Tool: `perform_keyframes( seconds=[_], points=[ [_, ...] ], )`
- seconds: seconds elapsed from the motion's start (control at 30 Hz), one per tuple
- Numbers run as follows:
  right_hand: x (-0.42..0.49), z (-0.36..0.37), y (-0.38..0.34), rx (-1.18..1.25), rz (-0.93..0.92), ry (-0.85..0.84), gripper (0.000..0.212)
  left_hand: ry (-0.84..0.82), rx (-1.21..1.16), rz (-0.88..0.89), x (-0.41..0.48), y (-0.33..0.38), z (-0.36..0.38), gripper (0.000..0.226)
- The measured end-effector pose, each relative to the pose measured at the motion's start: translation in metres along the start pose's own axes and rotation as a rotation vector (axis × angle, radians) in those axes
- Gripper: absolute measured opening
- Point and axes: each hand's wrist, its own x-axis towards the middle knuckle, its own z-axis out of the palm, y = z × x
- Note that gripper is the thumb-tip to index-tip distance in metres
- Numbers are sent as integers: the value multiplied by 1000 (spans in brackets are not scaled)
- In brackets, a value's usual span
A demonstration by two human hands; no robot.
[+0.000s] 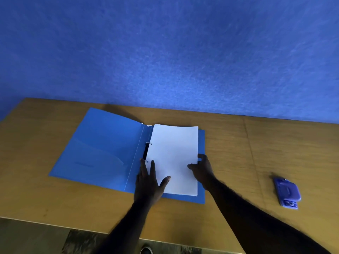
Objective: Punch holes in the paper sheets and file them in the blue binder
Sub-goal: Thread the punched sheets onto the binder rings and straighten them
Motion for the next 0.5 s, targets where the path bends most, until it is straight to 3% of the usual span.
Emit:
perform_keyframes(
  seconds=[0.5],
  points=[
    [5,5,19,-282,-115,17,67,-23,184,-60,-9,6,21,95]
  ],
)
